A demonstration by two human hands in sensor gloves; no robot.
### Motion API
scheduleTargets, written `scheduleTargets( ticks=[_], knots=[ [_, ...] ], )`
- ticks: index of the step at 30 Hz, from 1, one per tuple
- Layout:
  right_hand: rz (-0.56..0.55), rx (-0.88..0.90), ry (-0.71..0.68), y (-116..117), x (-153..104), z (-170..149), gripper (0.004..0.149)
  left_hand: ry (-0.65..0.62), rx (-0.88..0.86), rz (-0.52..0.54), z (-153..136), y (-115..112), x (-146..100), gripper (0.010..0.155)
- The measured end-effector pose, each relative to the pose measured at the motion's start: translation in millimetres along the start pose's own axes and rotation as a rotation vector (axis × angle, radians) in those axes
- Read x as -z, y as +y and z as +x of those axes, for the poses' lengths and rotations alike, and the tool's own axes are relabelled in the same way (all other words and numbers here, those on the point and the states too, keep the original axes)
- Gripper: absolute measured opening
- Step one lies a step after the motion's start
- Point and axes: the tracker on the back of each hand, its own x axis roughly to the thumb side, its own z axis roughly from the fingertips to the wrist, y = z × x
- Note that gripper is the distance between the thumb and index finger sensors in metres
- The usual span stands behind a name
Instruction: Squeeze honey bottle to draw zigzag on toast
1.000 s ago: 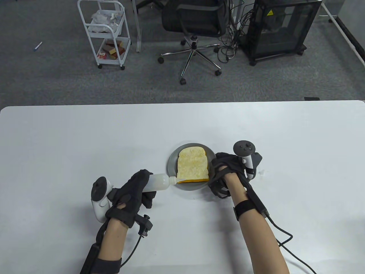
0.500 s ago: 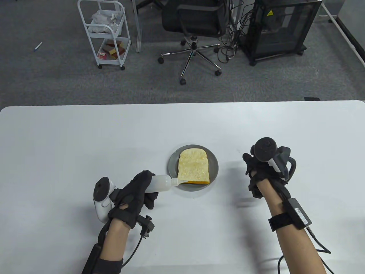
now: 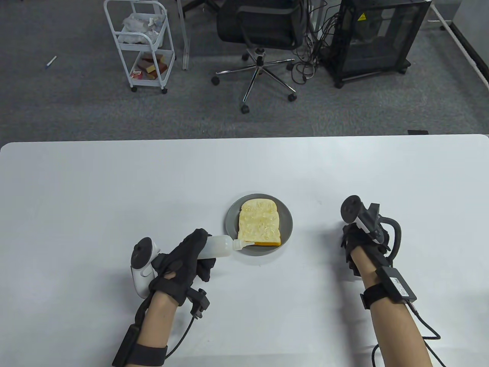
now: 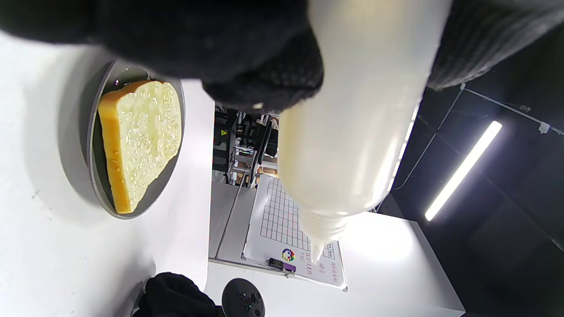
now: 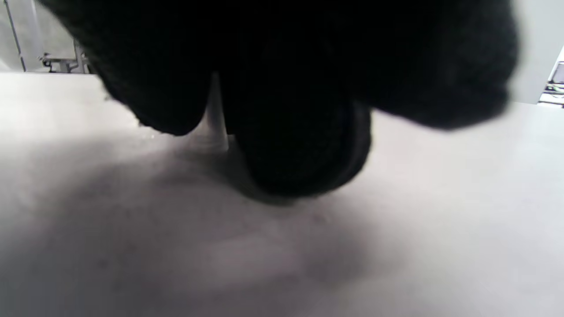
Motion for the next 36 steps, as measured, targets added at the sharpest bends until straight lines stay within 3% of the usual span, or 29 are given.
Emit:
scheduleTargets(
  ticks=[4,10,14,17,23,26,36],
  knots=[
    [-0.075,0.054,-0.072,-17.9,-15.5,7.3,0.043,0.005,-0.015,-0.017,-1.9,-1.5,0.7,0.076],
    [-0.198,0.707,-0.411,-71.5,-78.5,20.9,0.043,0.015,-0.062,-0.084,-5.9,-8.5,2.8,0.075],
    [-0.105,1.175,-0.638,-71.0,-113.6,33.8,0.042,0.034,-0.082,-0.128,-11.1,-14.6,4.9,0.076],
    [-0.064,1.354,-0.814,-61.6,-132.5,44.1,0.042,0.059,-0.081,-0.165,-18.0,-20.7,7.6,0.075],
    [-0.077,1.341,-0.894,-53.5,-151.5,47.9,0.042,0.078,-0.062,-0.217,-23.7,-32.2,9.5,0.075],
    [-0.122,1.333,-0.847,-51.7,-153.3,47.2,0.042,0.081,-0.064,-0.233,-24.8,-35.9,10.2,0.075],
    [-0.064,1.322,-0.863,-42.2,-155.2,55.3,0.042,0.097,-0.048,-0.246,-26.9,-39.9,10.5,0.075]
  ],
)
